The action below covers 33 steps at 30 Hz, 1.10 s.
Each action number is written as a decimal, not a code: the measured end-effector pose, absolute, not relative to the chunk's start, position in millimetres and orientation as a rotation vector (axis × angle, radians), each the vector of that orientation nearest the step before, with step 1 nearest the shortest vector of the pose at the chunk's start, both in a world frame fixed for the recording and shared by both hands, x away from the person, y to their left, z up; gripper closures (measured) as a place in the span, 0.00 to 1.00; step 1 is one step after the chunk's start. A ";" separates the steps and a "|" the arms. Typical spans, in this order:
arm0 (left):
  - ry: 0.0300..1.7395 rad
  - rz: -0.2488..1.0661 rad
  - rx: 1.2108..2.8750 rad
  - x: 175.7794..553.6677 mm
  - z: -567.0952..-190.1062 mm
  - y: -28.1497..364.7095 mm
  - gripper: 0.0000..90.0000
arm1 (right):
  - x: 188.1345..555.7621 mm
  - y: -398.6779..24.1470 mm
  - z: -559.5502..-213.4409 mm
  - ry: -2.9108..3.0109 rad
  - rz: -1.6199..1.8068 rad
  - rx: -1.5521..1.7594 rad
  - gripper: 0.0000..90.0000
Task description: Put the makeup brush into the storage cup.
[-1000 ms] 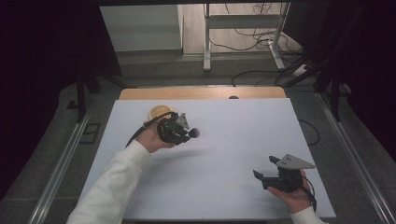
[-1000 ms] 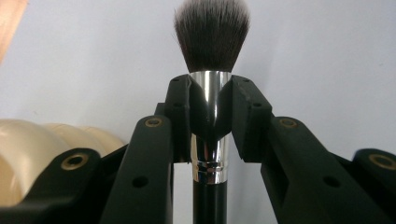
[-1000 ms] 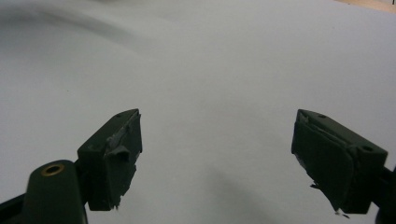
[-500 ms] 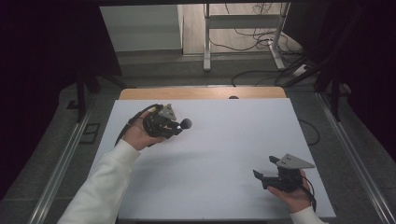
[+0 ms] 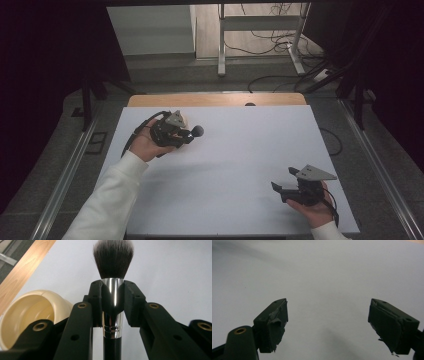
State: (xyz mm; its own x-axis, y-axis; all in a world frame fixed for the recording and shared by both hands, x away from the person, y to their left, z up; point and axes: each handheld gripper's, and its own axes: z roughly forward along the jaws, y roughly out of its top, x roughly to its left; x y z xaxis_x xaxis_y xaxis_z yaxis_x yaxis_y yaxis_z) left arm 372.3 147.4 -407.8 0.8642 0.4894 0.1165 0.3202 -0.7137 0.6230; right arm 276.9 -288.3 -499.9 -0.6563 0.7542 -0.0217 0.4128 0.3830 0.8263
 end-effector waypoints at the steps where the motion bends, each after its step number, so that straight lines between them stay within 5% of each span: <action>1: 0.589 0.363 2.415 372.3 -408.6 147.7 0.79 | 277.1 -288.5 -500.1 2.251 1.176 1.012 0.19; 33: 0.704 0.310 2.243 357.3 -416.0 170.8 0.79 | 277.3 -287.5 -501.4 2.258 1.167 1.009 0.19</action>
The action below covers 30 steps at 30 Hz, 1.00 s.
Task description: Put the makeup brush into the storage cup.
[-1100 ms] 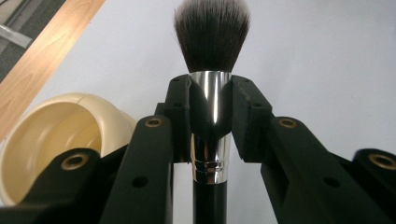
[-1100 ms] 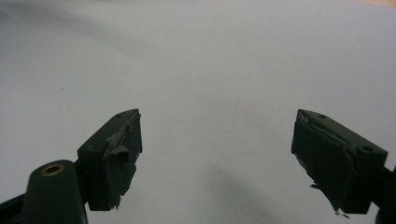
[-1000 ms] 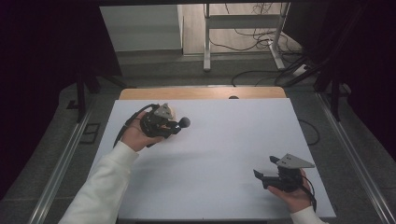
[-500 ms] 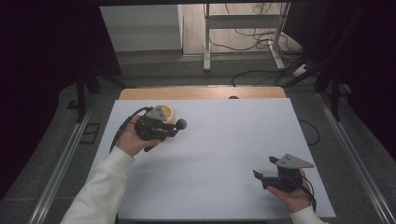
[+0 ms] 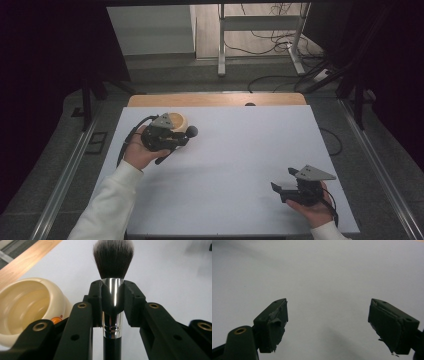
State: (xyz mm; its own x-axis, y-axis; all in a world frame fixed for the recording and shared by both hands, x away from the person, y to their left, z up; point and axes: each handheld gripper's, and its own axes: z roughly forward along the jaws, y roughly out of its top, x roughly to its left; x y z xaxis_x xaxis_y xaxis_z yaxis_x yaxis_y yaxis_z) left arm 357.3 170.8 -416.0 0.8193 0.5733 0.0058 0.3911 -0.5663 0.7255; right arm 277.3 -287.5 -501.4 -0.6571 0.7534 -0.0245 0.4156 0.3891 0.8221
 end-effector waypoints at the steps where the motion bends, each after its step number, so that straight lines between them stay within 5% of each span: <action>1: 0.710 0.313 2.232 357.0 -415.0 172.0 0.79 | 277.3 -287.5 -501.4 2.257 1.168 1.010 0.19; 30: 0.856 0.352 2.000 360.8 -406.7 187.9 0.78 | 276.8 -287.6 -500.6 2.250 1.169 1.012 0.19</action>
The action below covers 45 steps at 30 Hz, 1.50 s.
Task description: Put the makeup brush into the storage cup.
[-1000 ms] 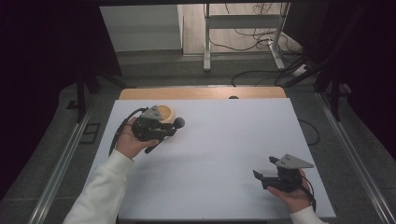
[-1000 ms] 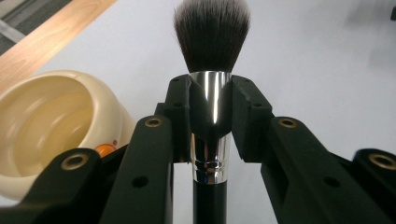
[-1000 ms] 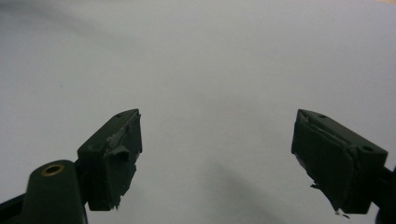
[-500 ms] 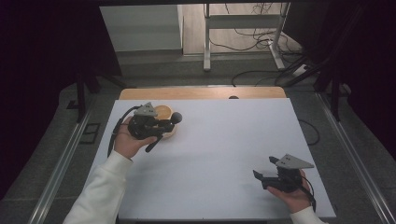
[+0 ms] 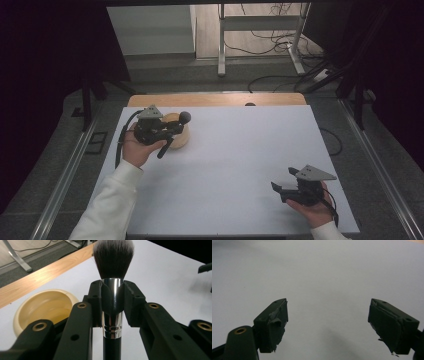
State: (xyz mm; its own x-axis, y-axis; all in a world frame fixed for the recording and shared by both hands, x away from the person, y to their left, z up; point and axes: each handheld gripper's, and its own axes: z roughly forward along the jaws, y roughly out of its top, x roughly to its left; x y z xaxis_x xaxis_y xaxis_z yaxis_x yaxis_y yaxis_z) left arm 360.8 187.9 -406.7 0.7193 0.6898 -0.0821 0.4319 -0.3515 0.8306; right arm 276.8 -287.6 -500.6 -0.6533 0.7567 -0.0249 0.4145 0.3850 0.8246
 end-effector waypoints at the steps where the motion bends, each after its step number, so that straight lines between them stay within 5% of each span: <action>1: 0.857 0.350 1.996 361.8 -406.7 188.2 0.79 | 276.6 -287.8 -500.3 2.247 1.171 1.012 0.19; 45: 0.909 0.413 1.906 396.6 -383.5 194.8 0.79 | 283.3 -284.9 -503.3 2.269 1.159 1.003 0.19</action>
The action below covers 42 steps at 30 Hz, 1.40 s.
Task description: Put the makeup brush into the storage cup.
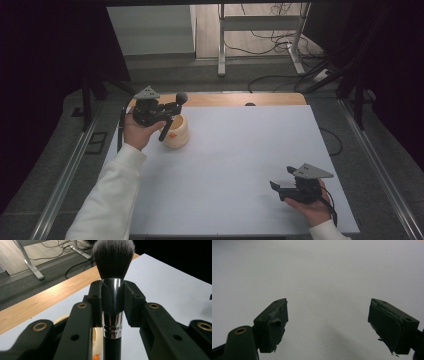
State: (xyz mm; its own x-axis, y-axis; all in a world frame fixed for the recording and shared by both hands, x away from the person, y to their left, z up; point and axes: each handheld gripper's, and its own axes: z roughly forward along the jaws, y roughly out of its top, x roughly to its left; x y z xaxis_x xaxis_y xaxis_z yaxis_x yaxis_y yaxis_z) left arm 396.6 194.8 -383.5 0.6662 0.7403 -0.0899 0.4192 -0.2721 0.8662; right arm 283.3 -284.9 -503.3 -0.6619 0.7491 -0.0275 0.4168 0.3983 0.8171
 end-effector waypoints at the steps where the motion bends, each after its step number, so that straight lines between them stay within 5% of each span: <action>1: 0.907 0.417 1.913 397.7 -383.4 194.4 0.78 | 283.3 -284.9 -503.3 2.269 1.159 1.004 0.19; 42: 0.938 0.413 1.816 432.5 -379.4 198.0 0.78 | 282.6 -285.7 -503.7 2.271 1.159 1.006 0.19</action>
State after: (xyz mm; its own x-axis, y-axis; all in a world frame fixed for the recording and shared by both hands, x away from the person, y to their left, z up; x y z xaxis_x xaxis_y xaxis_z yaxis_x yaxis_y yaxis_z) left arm 432.5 198.0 -379.4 0.6395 0.7570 -0.1345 0.4125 -0.1902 0.8909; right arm 282.6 -285.7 -503.7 -0.6620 0.7491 -0.0255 0.4190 0.3981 0.8161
